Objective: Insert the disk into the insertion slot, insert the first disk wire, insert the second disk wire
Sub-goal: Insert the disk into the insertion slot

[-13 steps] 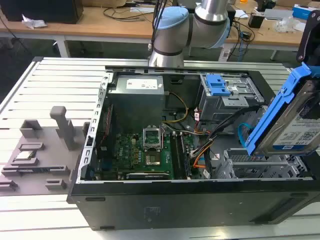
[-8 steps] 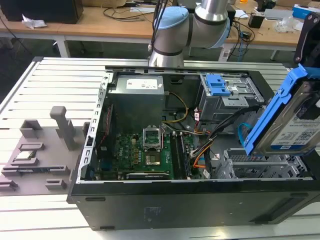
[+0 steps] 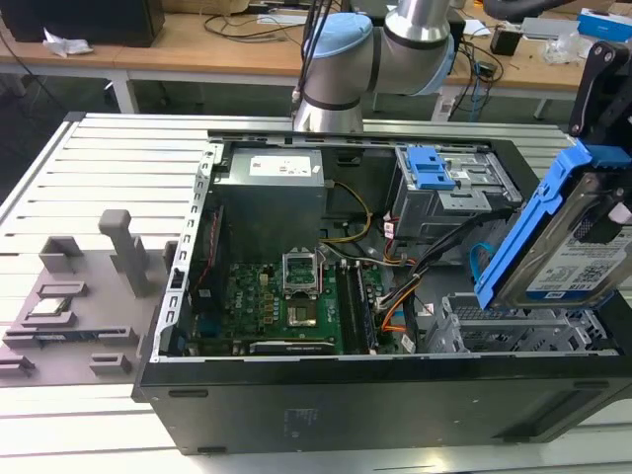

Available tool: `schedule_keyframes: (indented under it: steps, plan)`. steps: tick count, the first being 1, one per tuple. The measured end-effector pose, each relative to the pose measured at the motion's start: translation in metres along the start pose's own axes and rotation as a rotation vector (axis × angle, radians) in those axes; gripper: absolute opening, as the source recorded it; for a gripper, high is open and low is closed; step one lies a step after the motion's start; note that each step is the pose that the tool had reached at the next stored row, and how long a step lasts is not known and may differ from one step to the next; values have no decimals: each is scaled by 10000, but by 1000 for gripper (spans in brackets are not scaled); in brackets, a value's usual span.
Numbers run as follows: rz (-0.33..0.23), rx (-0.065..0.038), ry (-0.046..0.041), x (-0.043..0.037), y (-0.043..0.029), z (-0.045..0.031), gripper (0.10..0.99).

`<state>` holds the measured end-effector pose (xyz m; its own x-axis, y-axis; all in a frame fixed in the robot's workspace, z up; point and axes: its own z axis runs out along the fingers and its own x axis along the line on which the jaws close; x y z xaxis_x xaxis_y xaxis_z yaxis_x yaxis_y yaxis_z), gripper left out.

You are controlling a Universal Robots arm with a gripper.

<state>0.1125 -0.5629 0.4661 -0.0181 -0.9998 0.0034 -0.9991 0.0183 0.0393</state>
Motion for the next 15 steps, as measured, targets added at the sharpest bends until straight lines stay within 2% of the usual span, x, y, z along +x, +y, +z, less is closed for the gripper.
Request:
schedule_keyframes:
  steps: [3, 9, 15]
  plan:
    - [79, 0, -2, -112, 0, 103, 361]
    - [79, 0, -2, -114, 7, 184, 361]
    - [79, 0, -4, -132, 17, 313, 361]
